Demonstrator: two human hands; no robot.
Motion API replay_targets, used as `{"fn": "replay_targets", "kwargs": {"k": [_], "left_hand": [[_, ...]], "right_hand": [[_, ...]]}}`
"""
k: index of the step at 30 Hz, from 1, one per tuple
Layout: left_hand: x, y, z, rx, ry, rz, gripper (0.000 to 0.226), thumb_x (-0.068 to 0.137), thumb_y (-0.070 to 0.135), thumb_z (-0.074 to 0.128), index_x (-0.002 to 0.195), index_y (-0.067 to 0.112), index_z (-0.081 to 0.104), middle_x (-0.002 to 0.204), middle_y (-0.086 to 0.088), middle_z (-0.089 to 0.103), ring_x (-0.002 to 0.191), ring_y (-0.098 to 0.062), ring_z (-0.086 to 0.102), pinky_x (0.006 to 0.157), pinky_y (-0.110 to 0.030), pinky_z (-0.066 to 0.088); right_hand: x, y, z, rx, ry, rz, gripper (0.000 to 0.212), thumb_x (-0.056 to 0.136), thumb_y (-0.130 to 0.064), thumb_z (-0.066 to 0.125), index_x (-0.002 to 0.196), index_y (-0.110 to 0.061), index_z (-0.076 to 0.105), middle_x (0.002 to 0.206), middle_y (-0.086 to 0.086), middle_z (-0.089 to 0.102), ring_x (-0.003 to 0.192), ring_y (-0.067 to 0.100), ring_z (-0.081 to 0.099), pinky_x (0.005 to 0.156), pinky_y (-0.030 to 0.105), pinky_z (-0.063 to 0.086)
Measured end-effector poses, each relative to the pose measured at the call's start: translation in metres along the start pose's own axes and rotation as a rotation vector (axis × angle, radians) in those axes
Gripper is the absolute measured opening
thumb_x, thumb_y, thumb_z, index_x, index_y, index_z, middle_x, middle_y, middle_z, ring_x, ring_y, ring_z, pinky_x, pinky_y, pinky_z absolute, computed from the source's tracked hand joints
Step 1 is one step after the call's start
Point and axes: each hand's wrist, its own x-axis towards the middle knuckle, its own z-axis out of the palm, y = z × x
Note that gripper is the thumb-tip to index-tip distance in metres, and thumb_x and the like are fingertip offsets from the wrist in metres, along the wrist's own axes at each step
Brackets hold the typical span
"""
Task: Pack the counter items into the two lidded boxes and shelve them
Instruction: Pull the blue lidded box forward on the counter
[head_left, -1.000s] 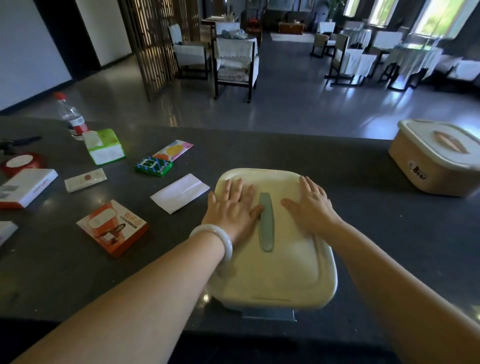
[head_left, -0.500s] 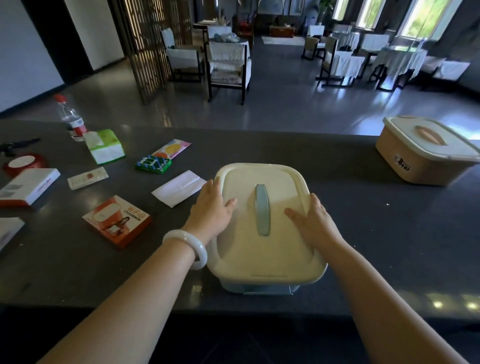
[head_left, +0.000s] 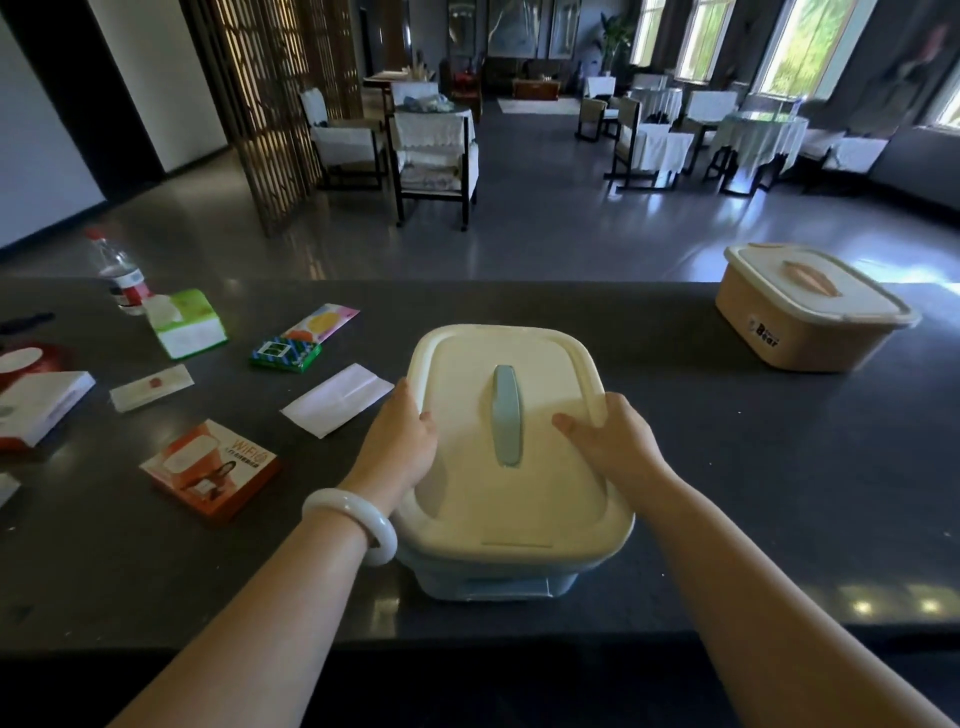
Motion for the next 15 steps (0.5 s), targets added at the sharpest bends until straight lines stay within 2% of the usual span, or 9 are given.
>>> {"fn": "replay_targets", "kwargs": {"k": [3,7,8,12,15], "left_hand": [[0.000,0.029,0.003,0.018,0.040,0.026,0.047,0.101,0.022,0.039,0.147,0.018,0.028,0.133,-0.006,0.052,0.106,-0.020,0.054,0.079,-0.030,0.038],[-0.002,0.075,0.031,0.012,0.048,0.081,0.053,0.098,0.025,0.049,0.145,0.010,0.030,0.139,-0.013,0.047,0.121,-0.030,0.050,0.100,-0.039,0.040],[-0.004,0.087,0.042,-0.016,0.025,0.092,0.056,0.097,0.024,0.051,0.146,0.010,0.028,0.140,-0.012,0.046,0.121,-0.030,0.050,0.099,-0.038,0.041],[-0.009,0.135,0.093,-0.080,-0.030,0.180,0.062,0.094,0.021,0.056,0.146,0.011,0.024,0.131,-0.008,0.046,0.102,-0.019,0.052,0.076,-0.025,0.040],[-0.010,0.163,0.137,-0.092,-0.060,0.192,0.059,0.092,0.020,0.058,0.142,0.010,0.028,0.129,-0.009,0.046,0.105,-0.022,0.054,0.076,-0.027,0.045]], "right_hand": [[0.008,0.001,-0.026,0.037,0.022,-0.042,0.060,0.081,-0.051,0.067,0.124,-0.018,0.044,0.090,-0.009,0.052,0.075,0.006,0.052,0.050,0.022,0.036],[0.025,0.015,-0.080,0.036,0.049,-0.071,0.063,0.080,-0.051,0.068,0.129,-0.017,0.045,0.098,-0.005,0.055,0.077,0.005,0.051,0.052,0.022,0.037],[0.029,0.022,-0.095,0.040,0.052,-0.060,0.063,0.080,-0.051,0.068,0.128,-0.018,0.045,0.097,-0.005,0.055,0.077,0.006,0.052,0.053,0.023,0.037],[0.043,0.061,-0.153,0.027,0.079,-0.012,0.059,0.079,-0.054,0.068,0.124,-0.020,0.050,0.094,-0.008,0.056,0.079,0.008,0.055,0.055,0.025,0.040],[0.056,0.095,-0.187,0.001,0.092,0.020,0.061,0.079,-0.057,0.067,0.125,-0.021,0.050,0.098,-0.006,0.059,0.083,0.012,0.057,0.063,0.029,0.045]]}}
